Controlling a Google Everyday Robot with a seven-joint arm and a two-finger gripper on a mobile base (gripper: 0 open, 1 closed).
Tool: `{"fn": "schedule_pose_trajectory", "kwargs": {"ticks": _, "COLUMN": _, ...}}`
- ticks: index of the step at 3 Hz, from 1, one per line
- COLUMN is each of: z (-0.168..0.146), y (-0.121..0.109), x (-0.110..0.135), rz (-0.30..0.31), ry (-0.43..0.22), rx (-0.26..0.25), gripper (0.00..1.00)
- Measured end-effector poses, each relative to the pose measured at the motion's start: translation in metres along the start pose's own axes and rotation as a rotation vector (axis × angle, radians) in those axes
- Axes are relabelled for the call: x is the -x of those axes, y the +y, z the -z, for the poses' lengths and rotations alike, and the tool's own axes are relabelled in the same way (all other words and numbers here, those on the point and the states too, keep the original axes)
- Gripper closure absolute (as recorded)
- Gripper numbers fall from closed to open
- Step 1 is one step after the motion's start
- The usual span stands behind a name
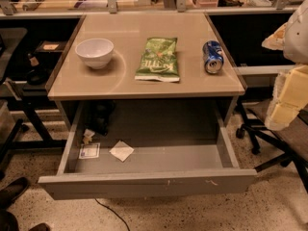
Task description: Close top drawer
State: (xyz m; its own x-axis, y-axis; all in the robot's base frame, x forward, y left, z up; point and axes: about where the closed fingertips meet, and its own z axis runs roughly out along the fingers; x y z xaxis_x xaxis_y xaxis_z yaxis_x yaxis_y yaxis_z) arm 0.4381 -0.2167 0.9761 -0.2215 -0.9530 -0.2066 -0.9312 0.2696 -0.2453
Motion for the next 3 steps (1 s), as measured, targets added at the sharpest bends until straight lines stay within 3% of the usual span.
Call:
{"fn": "schedule_pose_trajectory", "kwargs": {"ticks": 1, "z": 0.0, "y": 0.0, "x": 0.0, "rz": 0.0, "ry": 0.0, "rx": 0.0, "gripper": 0.0}}
{"fn": "schedule_pose_trajectory", "kwargs": {"ticks": 3, "z": 0.0, "y": 0.0, "x": 0.0, "rz": 0.0, "ry": 0.0, "rx": 0.0, "gripper": 0.41}}
